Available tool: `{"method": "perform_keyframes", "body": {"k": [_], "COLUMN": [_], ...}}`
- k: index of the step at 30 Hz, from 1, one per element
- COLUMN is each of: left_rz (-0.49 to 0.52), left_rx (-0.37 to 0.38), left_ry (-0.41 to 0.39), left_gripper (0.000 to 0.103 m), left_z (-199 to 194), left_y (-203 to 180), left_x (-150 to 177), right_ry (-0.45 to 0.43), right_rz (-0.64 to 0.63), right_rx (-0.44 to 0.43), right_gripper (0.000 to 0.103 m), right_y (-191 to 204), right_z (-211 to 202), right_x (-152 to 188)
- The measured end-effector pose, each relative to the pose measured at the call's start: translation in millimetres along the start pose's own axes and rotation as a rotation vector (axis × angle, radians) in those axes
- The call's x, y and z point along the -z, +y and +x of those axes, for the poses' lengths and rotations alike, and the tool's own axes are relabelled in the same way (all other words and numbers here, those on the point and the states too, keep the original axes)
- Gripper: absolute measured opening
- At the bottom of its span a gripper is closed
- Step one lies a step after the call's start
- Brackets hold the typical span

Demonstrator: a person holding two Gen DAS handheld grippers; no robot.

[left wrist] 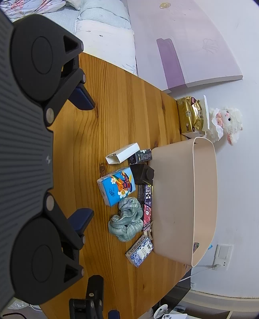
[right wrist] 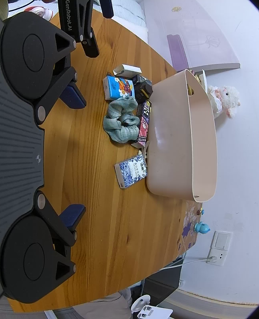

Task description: Organize objects

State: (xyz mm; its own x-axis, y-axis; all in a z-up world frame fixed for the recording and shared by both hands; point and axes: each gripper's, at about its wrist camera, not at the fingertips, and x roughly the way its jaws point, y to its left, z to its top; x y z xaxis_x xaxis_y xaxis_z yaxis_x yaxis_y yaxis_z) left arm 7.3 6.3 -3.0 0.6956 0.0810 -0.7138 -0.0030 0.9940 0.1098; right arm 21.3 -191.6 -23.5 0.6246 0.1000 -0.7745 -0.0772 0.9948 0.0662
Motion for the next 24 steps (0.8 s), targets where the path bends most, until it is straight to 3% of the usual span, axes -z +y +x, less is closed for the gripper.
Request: {"method": "perform_keyframes", "body": {"k": [14, 24], "left_rz": [-0.038, -0.053], "left_rx": [0.006, -0.043], "left_ry": [0.017, 0.015], "left_gripper": [0.103, 0.103], "left_z": [14, 37], "left_y": [12, 24], "left_x": [-6, -17], "right_ry": [-0.024, -0.024], "right_rz": [0.0, -0.001], "right_rx": [0.016, 0.049], "right_gripper": [0.103, 0.103], "right_y": [-4, -12], "right_z": [14, 35], "right_x": [-11, -23]}}
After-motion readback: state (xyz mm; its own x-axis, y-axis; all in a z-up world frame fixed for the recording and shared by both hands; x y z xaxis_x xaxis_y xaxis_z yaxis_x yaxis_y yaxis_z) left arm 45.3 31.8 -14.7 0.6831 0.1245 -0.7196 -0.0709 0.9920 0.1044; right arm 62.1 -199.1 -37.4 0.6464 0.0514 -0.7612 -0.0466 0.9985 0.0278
